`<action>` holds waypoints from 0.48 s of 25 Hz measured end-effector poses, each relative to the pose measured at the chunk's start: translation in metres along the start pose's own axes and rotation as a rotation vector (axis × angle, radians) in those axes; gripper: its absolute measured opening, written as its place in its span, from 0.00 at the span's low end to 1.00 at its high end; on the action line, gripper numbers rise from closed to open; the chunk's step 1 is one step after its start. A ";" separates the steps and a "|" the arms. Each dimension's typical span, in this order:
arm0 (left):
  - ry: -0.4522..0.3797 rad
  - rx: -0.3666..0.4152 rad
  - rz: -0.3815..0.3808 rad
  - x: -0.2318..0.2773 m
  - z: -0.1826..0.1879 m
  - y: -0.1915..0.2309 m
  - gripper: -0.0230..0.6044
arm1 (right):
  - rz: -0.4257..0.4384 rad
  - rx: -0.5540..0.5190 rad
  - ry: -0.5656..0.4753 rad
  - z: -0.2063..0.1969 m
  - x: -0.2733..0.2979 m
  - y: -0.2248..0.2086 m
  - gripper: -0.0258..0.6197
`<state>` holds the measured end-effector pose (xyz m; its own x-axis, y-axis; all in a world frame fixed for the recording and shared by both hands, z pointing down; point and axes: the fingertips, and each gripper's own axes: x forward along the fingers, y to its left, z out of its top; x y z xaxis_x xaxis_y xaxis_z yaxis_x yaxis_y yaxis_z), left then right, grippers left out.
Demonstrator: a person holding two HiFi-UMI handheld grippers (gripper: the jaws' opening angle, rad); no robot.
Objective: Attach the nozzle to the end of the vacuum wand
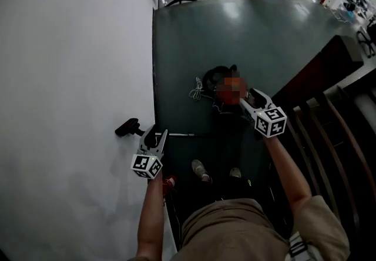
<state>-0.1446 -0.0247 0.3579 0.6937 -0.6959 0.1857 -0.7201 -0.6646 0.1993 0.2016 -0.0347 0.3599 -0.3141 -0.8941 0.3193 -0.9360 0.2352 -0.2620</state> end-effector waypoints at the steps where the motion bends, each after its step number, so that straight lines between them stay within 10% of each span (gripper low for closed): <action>1: -0.013 0.014 -0.015 0.001 0.014 -0.022 0.32 | -0.010 0.009 -0.011 0.015 -0.021 -0.006 0.46; 12: -0.200 0.168 -0.162 -0.001 0.137 -0.201 0.32 | 0.028 -0.057 -0.267 0.126 -0.213 -0.009 0.39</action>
<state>-0.0022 0.0726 0.1862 0.7948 -0.6061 -0.0320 -0.6046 -0.7952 0.0462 0.2968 0.1058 0.1791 -0.2937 -0.9541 0.0592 -0.9375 0.2754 -0.2129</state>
